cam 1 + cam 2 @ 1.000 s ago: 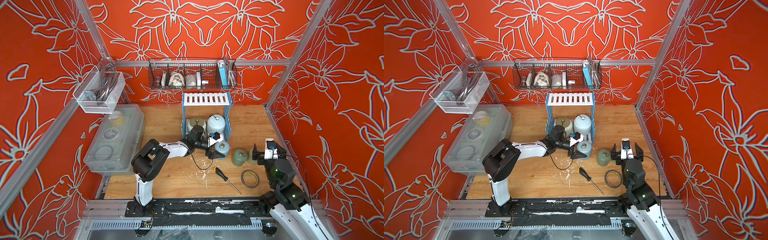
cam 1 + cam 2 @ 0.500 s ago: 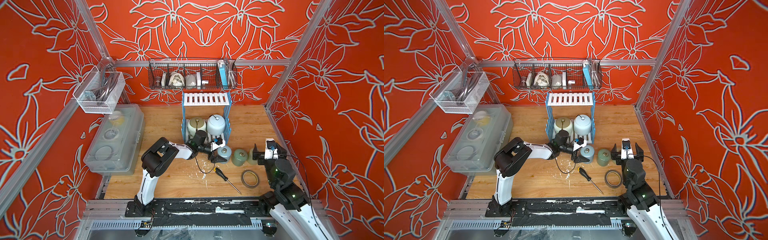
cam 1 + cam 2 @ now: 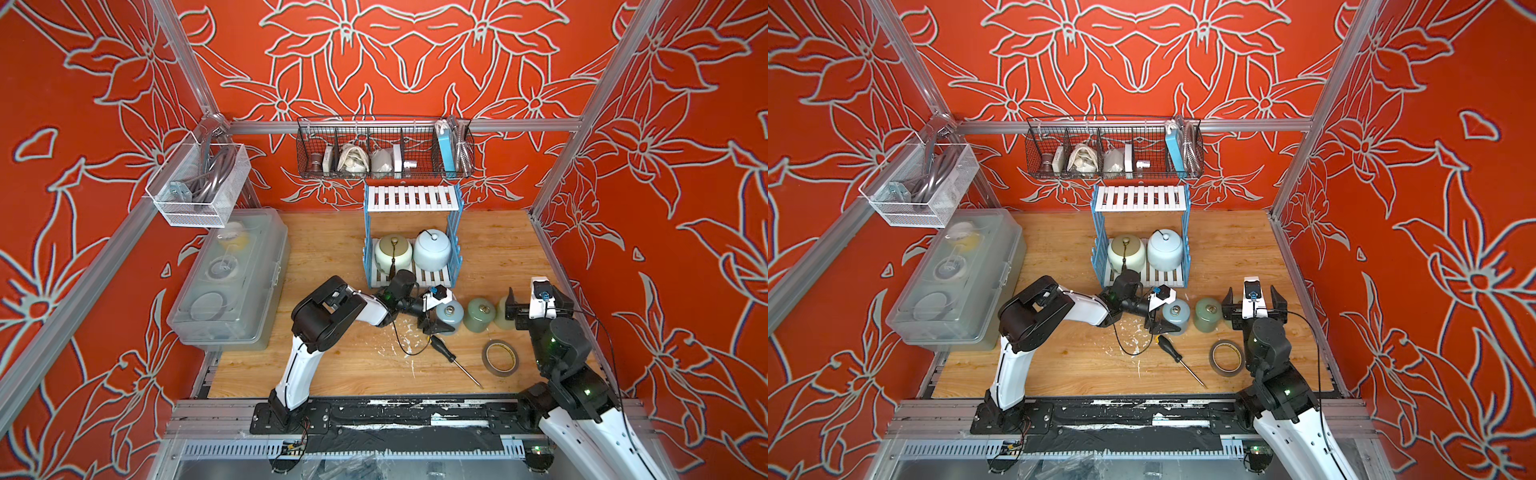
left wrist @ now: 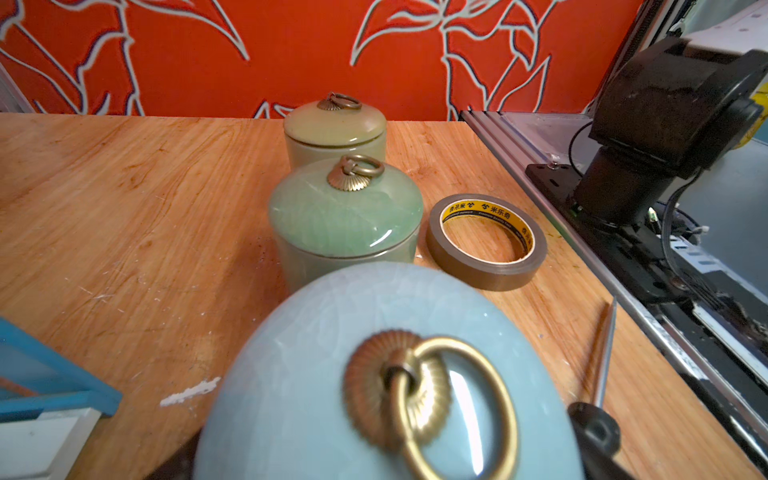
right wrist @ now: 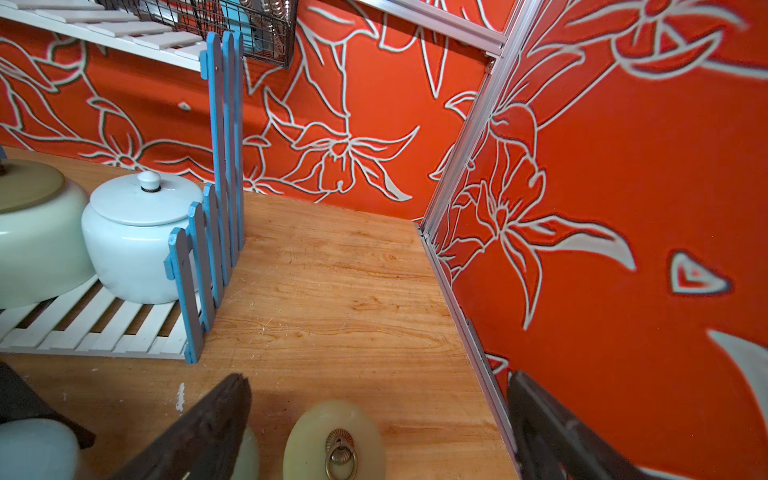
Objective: Remove the tea canisters from the shelf
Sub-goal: Place the tea canister at the center of the board.
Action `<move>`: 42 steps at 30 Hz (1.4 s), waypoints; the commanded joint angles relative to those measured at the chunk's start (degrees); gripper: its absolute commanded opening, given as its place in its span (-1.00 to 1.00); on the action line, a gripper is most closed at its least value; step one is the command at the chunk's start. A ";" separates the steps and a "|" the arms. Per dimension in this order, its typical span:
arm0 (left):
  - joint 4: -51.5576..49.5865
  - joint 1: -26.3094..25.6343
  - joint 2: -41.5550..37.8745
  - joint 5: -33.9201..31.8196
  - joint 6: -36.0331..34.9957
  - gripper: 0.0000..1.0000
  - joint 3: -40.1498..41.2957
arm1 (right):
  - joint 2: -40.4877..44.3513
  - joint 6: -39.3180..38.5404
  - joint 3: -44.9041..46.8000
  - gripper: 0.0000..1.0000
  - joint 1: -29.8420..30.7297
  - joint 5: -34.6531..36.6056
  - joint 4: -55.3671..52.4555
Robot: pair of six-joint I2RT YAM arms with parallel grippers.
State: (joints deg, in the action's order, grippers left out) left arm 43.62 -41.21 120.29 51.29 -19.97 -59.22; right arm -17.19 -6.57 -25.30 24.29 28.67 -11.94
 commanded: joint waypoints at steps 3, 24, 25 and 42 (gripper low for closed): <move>4.97 -0.01 -0.23 -0.44 -2.53 0.07 -1.37 | 0.13 -0.05 0.68 0.99 -0.30 0.82 0.70; 1.77 -0.10 0.03 -2.24 -1.55 0.40 -3.60 | 0.30 -0.05 0.69 0.99 -0.39 0.82 0.83; 1.99 -0.09 0.03 -2.24 -1.56 0.46 -3.43 | 0.30 -0.04 0.69 0.99 -0.39 0.84 0.79; 0.04 -0.10 0.04 -3.83 -0.73 0.98 -4.80 | -0.07 0.07 0.85 0.99 -0.48 0.34 0.98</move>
State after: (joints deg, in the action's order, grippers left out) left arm 43.83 -41.21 120.42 47.44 -20.91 -63.16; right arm -17.19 -6.57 -25.30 24.27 28.62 -11.94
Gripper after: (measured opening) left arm 0.991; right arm 0.993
